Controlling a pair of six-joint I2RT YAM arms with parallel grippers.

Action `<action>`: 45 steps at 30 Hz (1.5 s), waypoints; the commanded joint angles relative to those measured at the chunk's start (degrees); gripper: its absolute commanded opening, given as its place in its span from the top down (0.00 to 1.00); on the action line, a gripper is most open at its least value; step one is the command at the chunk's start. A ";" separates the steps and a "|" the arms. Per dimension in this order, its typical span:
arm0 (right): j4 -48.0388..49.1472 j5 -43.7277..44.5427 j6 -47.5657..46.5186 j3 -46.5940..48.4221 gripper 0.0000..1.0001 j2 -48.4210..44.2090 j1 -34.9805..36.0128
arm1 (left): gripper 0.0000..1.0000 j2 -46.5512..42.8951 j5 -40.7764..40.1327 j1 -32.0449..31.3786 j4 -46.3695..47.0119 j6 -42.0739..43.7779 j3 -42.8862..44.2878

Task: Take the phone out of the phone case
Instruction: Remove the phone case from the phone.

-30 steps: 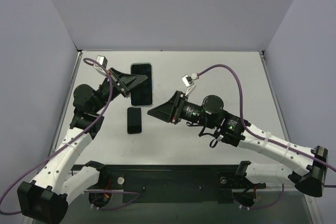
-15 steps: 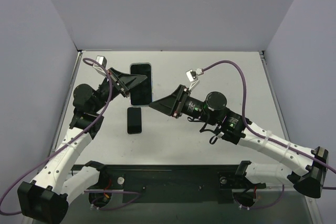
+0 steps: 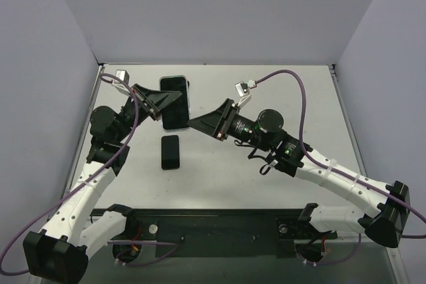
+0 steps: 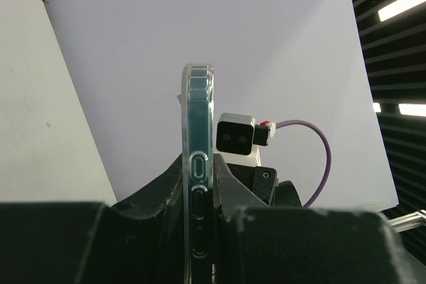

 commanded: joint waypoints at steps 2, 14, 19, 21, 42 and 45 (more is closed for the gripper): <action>4.19 -0.91 1.45 3.42 0.72 4.88 1.06 | 1.00 -2.01 2.71 -1.46 6.31 -1.83 3.51; 6.73 -2.22 3.81 8.08 0.72 9.99 1.24 | 1.00 -3.24 4.56 -1.46 4.64 0.11 2.72; 9.98 -0.03 6.72 8.35 0.80 11.30 0.71 | 1.00 -3.94 5.97 -1.73 4.82 1.69 2.02; 12.62 -0.81 8.21 8.26 0.98 11.66 0.62 | 1.00 -5.08 7.46 -1.64 2.63 4.14 1.93; 13.95 0.14 11.21 -1.76 1.00 -2.75 -0.60 | 0.33 -27.68 -7.67 -1.02 -40.01 32.45 3.33; 13.59 0.67 11.29 -1.76 1.00 -3.90 -0.43 | 0.32 -25.75 -2.57 -0.94 -36.43 31.05 2.46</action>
